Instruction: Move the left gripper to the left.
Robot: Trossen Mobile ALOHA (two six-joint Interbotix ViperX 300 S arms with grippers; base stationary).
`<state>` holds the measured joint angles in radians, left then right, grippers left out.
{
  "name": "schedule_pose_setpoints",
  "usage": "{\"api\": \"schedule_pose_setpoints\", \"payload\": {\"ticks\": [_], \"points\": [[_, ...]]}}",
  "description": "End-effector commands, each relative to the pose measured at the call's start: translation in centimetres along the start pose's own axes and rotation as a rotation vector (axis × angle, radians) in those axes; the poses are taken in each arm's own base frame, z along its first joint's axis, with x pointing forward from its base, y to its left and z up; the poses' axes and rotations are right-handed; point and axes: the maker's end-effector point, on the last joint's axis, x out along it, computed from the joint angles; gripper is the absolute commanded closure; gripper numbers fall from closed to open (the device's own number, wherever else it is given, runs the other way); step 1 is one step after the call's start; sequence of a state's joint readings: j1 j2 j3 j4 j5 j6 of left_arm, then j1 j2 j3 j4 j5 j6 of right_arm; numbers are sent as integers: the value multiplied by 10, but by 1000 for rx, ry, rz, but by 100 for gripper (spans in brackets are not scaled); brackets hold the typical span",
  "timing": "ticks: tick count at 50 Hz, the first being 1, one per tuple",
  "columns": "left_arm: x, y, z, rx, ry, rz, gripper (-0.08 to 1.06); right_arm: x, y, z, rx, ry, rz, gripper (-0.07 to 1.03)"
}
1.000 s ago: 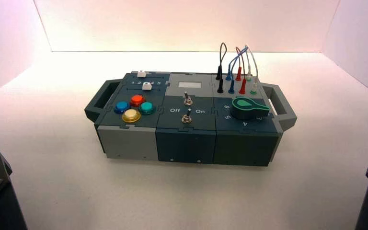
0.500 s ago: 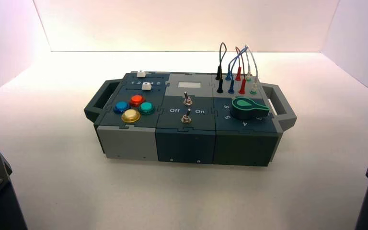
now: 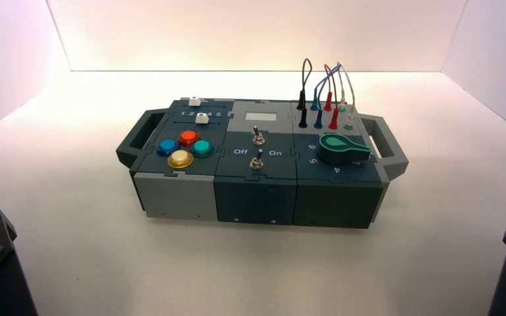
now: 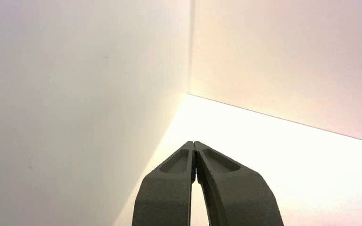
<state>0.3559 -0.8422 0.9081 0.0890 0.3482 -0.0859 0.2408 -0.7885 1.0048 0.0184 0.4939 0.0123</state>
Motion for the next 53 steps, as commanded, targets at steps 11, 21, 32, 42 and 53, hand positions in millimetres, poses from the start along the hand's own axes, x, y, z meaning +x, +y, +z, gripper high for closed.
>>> {"api": "schedule_pose_setpoints", "payload": {"ticks": [11,21,32,42,53], "points": [[37,32,48,-39,7,92,101,1,3,6,5,-12,10,98],[43,54,62,-72,27,147,100,2,3,5,4,-7,9,98],[51,54,55,-84,63,144,100,2,3,5,4,-7,9,98],[49,50,52,-80,68,134,101,2,3,5,4,-7,9,98],[52,47,49,-75,76,127,100,2,3,4,5,-4,9,98]]}}
